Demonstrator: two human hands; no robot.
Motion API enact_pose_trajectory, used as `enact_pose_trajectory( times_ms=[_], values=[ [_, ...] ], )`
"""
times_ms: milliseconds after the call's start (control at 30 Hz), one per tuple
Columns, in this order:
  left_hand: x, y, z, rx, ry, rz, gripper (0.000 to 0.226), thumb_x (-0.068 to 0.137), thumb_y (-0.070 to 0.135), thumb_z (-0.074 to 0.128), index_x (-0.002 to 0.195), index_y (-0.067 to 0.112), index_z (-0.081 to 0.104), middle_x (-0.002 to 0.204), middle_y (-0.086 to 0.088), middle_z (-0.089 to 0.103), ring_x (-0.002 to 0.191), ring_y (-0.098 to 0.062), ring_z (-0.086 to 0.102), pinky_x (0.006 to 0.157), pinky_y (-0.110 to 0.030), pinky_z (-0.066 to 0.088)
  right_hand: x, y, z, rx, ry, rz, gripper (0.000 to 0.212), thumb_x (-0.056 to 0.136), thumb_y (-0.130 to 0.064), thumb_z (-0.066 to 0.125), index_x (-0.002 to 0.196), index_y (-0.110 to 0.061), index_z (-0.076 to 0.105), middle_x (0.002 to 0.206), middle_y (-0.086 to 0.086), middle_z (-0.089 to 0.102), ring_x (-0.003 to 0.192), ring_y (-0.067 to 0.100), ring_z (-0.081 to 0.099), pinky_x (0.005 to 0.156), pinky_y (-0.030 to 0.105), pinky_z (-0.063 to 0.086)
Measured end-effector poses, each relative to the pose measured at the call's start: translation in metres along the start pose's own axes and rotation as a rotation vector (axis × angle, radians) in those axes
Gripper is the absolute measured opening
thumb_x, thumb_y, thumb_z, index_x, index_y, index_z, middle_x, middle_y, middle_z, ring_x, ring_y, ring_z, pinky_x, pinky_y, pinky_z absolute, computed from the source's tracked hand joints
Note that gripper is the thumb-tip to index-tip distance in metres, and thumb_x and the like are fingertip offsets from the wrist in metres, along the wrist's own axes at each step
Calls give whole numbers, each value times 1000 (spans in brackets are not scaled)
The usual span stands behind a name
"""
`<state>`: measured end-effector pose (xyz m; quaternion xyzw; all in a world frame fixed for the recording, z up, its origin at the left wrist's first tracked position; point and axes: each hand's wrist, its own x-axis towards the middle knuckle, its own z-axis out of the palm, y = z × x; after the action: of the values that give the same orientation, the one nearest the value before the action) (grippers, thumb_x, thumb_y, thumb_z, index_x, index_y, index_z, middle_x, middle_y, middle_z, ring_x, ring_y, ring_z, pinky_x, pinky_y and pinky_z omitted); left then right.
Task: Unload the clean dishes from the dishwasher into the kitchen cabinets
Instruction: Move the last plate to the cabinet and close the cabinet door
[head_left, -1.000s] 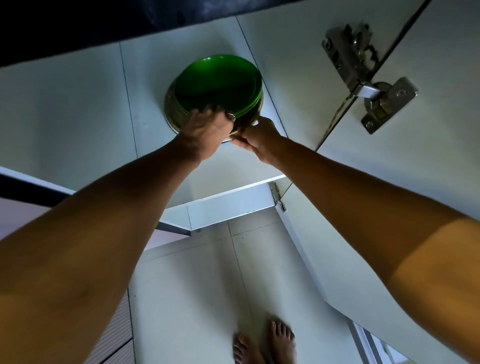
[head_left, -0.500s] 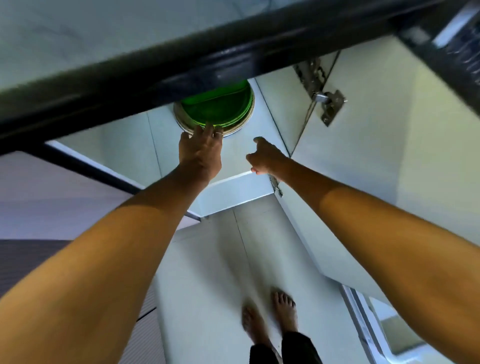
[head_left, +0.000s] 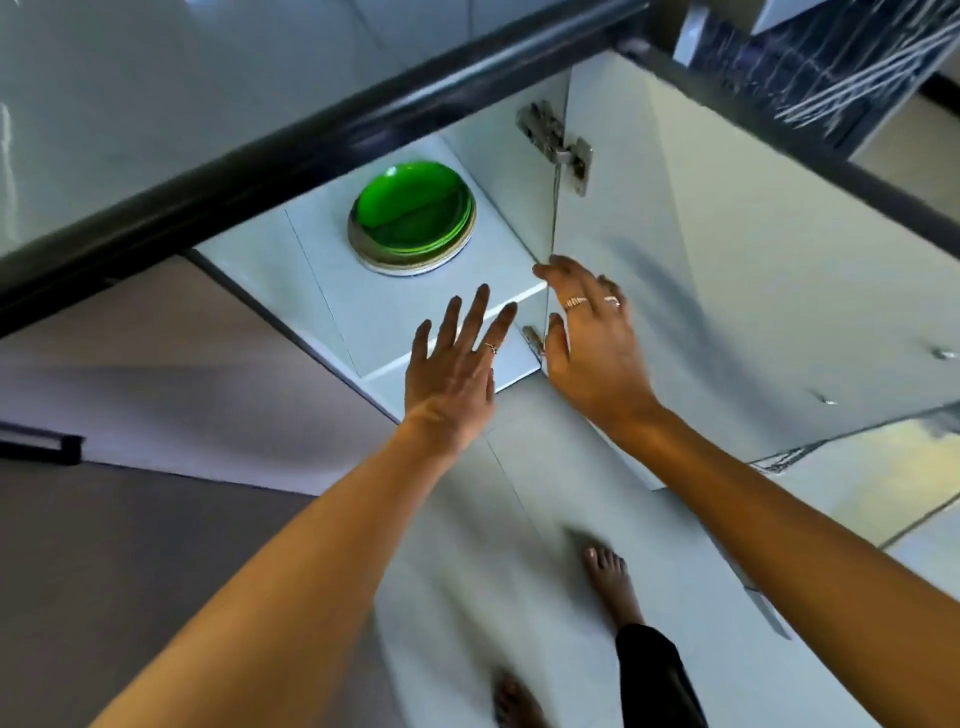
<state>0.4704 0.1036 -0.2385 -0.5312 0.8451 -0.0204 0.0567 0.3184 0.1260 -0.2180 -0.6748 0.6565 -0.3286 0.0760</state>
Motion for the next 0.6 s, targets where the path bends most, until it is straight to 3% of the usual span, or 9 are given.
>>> enact_pose_trajectory(
  times_ms=[67, 200, 267, 367, 433, 500, 600],
  values=[
    [-5, 11, -32, -69, 103, -31, 72, 99, 34, 39, 150, 33, -12, 160, 2, -12, 148, -22, 0, 118, -42, 11, -13, -12, -35, -80, 136, -62, 50, 84, 2, 51, 132, -9, 52, 144, 13, 45, 132, 29, 44, 113, 48, 27],
    [-5, 53, -107, -174, 471, 95, 61, 95, 33, 45, 151, 27, 19, 159, -3, 18, 145, -26, 21, 113, -46, 25, -25, -28, -118, -237, 286, -64, 51, 85, -5, 51, 136, -10, 48, 151, 14, 35, 142, 26, 28, 117, 49, 16],
    [-3, 82, -133, -260, 498, 120, 56, 97, 36, 38, 150, 26, 23, 158, -4, 20, 145, -26, 22, 114, -47, 25, -33, -24, -157, -313, 306, -5, 50, 87, -9, 49, 138, -10, 44, 153, 14, 30, 144, 26, 22, 118, 51, 11],
    [-9, 129, -156, -358, 477, 148, 54, 98, 43, 28, 150, 25, 24, 158, -5, 20, 145, -27, 21, 113, -47, 24, -48, -9, -206, -411, 295, 134, 45, 91, -15, 47, 136, -10, 45, 152, 12, 33, 144, 27, 25, 119, 50, 11],
    [-11, 156, -163, -401, 412, 231, 53, 99, 45, 26, 150, 29, 21, 160, -4, 14, 146, -26, 16, 115, -47, 19, -57, 4, -230, -349, 145, 337, 42, 95, -22, 44, 136, -12, 44, 146, 13, 42, 135, 31, 39, 114, 47, 26],
    [-10, 180, -165, -451, 279, 315, 53, 100, 48, 23, 151, 33, 18, 161, -1, 7, 148, -23, 6, 117, -48, 11, -66, 19, -244, -234, -22, 509, 38, 98, -30, 39, 133, -15, 47, 129, 16, 55, 113, 36, 55, 93, 43, 44],
    [-11, 207, -158, -506, 73, 318, 58, 96, 57, 14, 150, 36, 17, 161, 4, 0, 148, -20, 3, 118, -52, 7, -75, 36, -253, -119, -18, 477, 34, 100, -26, 35, 126, -16, 55, 101, 14, 66, 81, 33, 62, 69, 39, 51]
  ],
)
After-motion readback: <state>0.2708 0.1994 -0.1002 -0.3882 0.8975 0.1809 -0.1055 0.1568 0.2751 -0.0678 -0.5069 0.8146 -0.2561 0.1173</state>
